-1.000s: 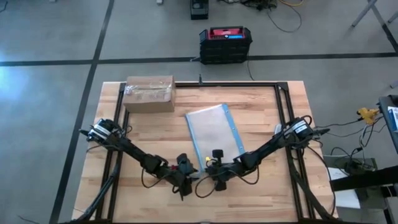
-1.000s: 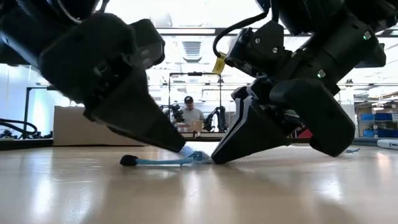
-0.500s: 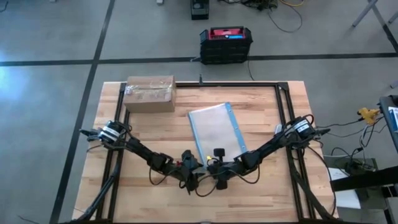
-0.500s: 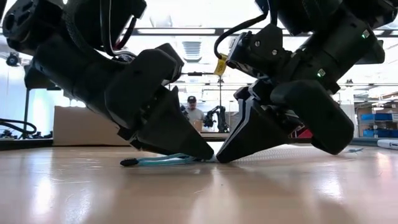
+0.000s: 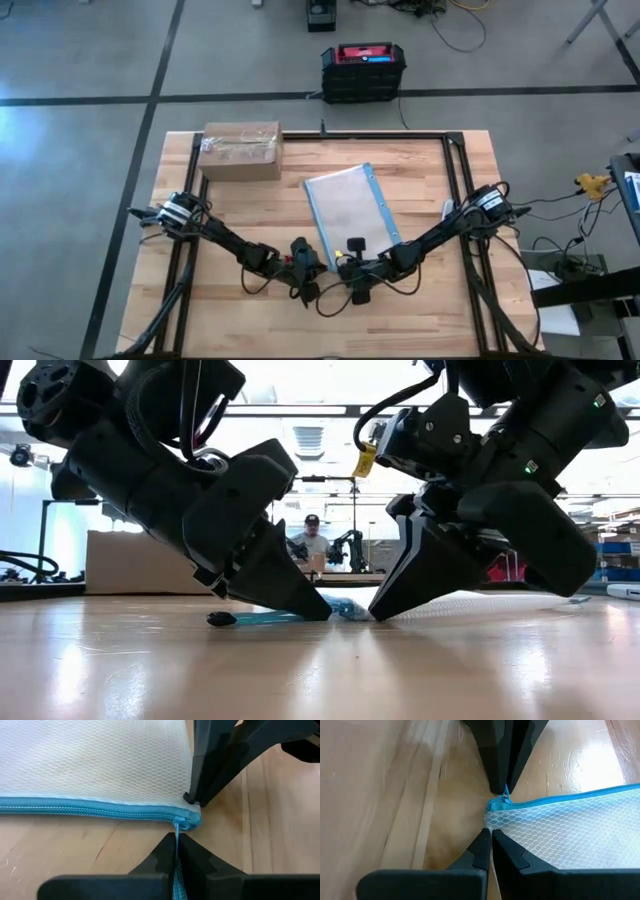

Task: Unpack boxes
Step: Open the transparent zip bag

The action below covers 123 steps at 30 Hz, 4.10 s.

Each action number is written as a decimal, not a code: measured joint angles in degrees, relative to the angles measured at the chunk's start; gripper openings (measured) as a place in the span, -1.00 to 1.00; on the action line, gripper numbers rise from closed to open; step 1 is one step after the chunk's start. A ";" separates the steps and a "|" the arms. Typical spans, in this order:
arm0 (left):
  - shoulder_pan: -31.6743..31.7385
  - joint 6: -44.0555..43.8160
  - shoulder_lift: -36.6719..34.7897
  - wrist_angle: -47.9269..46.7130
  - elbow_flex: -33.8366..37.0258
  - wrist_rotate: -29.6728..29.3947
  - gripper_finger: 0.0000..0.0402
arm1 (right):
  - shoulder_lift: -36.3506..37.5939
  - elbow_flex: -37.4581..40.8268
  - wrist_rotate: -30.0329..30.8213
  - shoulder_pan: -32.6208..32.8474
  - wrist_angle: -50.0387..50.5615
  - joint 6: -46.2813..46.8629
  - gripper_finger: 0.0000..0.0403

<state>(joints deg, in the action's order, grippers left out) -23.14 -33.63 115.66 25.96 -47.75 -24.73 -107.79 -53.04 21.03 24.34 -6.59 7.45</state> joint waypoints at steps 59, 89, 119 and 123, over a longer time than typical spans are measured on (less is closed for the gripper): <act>15.27 13.19 -3.37 -10.46 -0.52 -3.65 -1.00 | 1.71 -1.44 -4.67 7.38 15.51 14.37 -1.00; 13.61 14.16 -14.43 -29.67 2.14 -3.45 -1.00 | 8.97 -1.18 8.15 7.60 22.88 26.94 -1.00; 18.82 21.82 -24.14 -4.19 16.64 -6.03 -1.00 | 14.08 -0.57 3.49 -1.97 29.92 19.49 -1.00; 24.79 27.72 -18.07 2.80 11.15 -6.25 -1.00 | 15.13 -0.57 3.03 -3.93 32.02 19.46 -1.00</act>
<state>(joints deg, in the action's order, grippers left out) 1.65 -5.91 97.59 28.76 -36.60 -30.99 -92.66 -53.60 24.06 20.40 25.43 26.92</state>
